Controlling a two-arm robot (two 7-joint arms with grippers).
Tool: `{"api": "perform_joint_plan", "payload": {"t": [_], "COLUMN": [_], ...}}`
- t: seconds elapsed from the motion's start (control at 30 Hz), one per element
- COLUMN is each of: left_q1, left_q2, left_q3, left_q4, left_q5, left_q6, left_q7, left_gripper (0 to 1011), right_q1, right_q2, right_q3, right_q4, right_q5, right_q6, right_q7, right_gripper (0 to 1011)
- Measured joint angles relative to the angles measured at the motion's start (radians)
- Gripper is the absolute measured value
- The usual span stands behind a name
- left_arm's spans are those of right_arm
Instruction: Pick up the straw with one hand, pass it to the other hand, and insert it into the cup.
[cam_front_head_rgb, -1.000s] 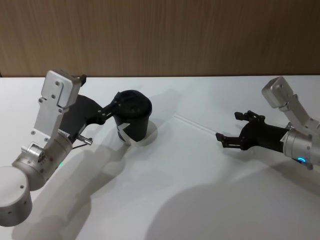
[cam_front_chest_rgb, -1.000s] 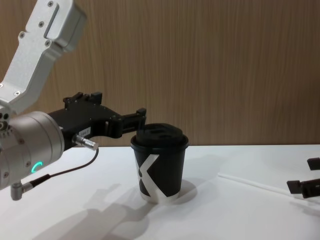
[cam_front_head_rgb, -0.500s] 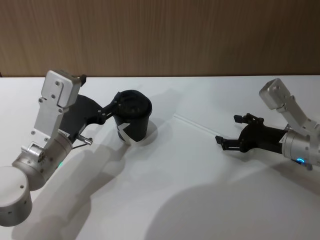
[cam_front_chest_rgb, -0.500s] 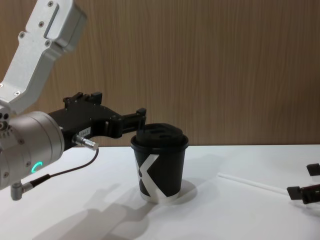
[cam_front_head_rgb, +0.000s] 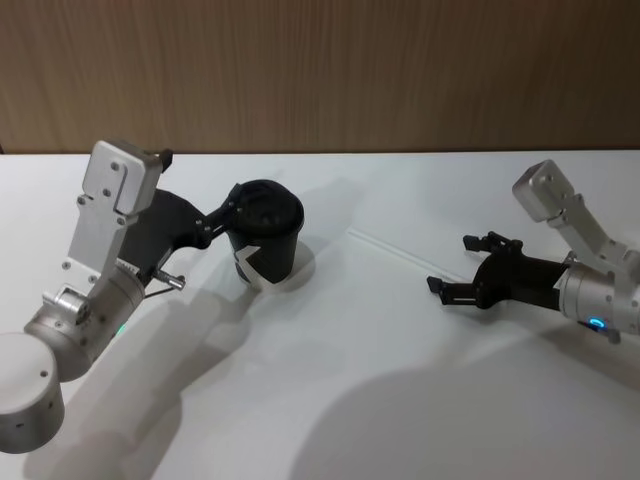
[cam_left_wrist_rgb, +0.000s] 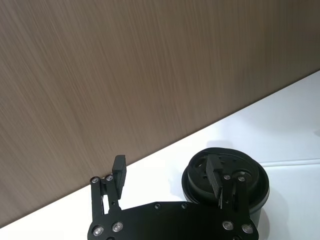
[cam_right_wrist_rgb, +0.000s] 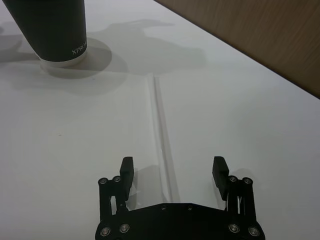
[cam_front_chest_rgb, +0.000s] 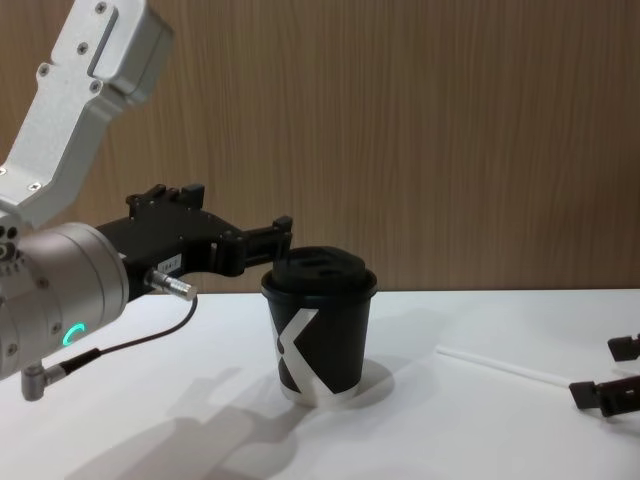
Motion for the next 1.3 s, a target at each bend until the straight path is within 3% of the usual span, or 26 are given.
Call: {"api": "perform_joint_plan", "payload": {"t": [0.2,0.73,0.87,1.07,1.3], "left_q1": [0.0,0.0,0.0,0.0,0.0], "left_q2": [0.0,0.0,0.0,0.0,0.0], "left_q3": [0.0,0.0,0.0,0.0,0.0], "left_q4": [0.0,0.0,0.0,0.0,0.0], "left_q5": [0.0,0.0,0.0,0.0,0.0], "left_q6": [0.0,0.0,0.0,0.0,0.0], "left_q7": [0.0,0.0,0.0,0.0,0.0], "left_gripper": [1003,1003,1003,1003,1003], "right_q1": [0.001,0.002,0.002,0.005,0.008], "right_q2": [0.0,0.01,0.013,0.02,0.026], "right_q3": [-0.005,-0.02,-0.023,-0.03,-0.038], "right_q4": [0.003,0.005,0.004,0.005,0.006], "right_q5": [0.006,0.023,0.026,0.029,0.033], "right_q6": [0.004,0.026,0.028,0.03,0.027], "right_q7": [0.0,0.001,0.002,0.005,0.013], "right_gripper": [905,387,299,77,10]}}
